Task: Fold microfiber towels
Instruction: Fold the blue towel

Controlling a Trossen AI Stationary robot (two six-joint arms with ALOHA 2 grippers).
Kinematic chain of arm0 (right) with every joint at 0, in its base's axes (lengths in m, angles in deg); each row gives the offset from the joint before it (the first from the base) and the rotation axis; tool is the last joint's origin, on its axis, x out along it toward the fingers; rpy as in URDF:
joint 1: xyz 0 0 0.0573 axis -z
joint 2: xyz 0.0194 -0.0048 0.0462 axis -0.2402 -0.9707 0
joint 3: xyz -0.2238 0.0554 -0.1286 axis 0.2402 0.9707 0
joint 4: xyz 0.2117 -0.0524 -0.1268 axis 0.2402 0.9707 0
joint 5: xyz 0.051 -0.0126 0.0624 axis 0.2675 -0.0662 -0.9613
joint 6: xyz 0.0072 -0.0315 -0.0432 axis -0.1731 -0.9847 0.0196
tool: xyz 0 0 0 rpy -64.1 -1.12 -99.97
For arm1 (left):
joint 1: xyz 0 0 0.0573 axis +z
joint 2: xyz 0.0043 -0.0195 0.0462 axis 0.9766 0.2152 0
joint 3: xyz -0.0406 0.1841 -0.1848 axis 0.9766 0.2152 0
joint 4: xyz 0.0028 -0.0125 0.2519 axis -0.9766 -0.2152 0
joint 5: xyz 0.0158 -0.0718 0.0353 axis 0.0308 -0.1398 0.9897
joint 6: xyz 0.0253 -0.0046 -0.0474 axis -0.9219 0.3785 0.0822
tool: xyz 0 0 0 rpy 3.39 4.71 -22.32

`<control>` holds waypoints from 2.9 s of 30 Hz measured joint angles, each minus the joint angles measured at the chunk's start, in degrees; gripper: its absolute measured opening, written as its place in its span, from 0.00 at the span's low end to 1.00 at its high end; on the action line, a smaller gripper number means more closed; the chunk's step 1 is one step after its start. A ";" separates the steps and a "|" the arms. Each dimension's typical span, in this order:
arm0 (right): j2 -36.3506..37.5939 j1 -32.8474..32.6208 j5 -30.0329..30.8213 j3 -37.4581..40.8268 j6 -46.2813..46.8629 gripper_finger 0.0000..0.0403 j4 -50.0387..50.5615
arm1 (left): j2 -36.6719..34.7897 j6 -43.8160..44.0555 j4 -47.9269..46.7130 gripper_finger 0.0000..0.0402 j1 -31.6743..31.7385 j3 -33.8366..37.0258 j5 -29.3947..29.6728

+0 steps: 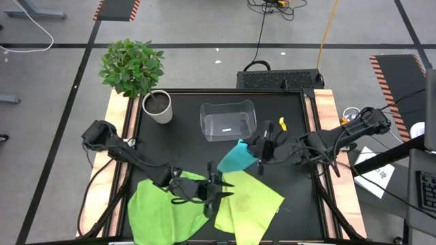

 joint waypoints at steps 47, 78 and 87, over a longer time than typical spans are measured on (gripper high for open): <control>-0.82 -2.92 0.28 -1.68 -9.55 0.01 -16.96 | 18.84 -22.33 -1.30 0.29 -0.01 -19.79 57.70; -0.77 -8.31 6.26 -0.89 6.03 0.01 3.66 | 9.07 -20.21 -10.06 0.29 -7.05 -18.72 62.71; -0.77 -10.54 6.26 2.62 11.40 0.01 2.73 | 4.56 -0.38 -29.13 0.29 -6.82 -18.77 60.64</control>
